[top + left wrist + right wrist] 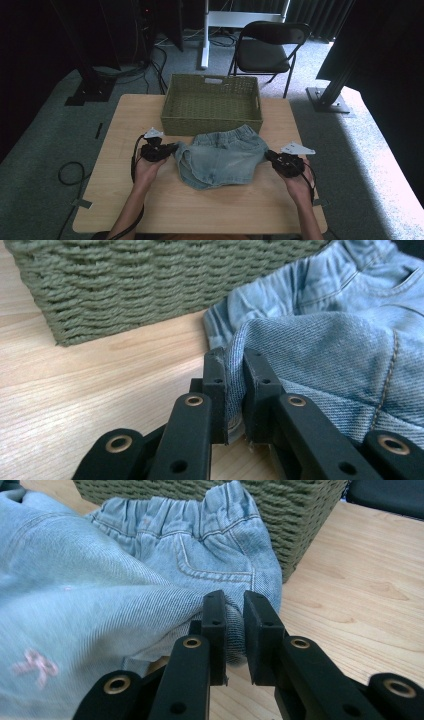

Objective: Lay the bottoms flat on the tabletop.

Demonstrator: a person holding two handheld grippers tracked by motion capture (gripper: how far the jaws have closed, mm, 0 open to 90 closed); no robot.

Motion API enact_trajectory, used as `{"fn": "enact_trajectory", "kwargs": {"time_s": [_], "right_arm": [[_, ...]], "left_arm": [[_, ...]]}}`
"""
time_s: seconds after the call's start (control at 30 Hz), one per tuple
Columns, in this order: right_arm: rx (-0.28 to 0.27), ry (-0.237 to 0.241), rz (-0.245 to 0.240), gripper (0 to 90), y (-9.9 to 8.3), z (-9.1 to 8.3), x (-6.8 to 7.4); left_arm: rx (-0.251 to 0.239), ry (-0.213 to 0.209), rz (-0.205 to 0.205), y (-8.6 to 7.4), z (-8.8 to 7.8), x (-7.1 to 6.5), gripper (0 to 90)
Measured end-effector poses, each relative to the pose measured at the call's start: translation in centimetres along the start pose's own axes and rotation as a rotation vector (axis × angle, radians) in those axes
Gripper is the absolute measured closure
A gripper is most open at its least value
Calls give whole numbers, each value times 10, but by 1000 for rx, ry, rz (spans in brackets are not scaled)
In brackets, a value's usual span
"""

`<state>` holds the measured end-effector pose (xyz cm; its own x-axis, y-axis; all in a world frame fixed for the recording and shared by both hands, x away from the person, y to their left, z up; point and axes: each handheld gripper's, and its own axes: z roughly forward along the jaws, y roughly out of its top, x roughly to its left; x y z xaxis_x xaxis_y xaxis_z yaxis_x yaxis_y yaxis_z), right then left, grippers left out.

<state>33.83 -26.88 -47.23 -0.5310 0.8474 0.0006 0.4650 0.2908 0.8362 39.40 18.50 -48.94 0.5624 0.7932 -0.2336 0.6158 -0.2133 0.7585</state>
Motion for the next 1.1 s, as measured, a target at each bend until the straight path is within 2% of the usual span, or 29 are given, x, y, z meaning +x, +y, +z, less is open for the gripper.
{"fn": "enact_trajectory", "kwargs": {"time_s": [0.17, 0.3, 0.47, 0.53, 0.7, 0.93, 1.1], "right_arm": [[25, -8, -16, 808, 1, 8, 3], [35, -3, -25, 807, 0, 12, 5], [41, 3, -18, 806, -1, 13, 4], [42, 4, -19, 806, -2, 13, 5], [44, 5, -25, 805, -1, 14, 6], [45, 6, -27, 804, -1, 16, 8], [43, 5, -29, 802, -1, 16, 8]], "left_arm": [[6, 8, 24, 1, -2, -3, 794], [-11, 21, 55, 2, -11, -4, 659], [-24, 42, 71, -2, -27, -6, 594], [-31, 57, 74, -5, -33, -6, 578], [-31, 91, 46, -14, -47, -5, 566], [-17, 76, 35, -35, -57, -13, 520], [33, 24, 49, -53, -45, -20, 444]]}}
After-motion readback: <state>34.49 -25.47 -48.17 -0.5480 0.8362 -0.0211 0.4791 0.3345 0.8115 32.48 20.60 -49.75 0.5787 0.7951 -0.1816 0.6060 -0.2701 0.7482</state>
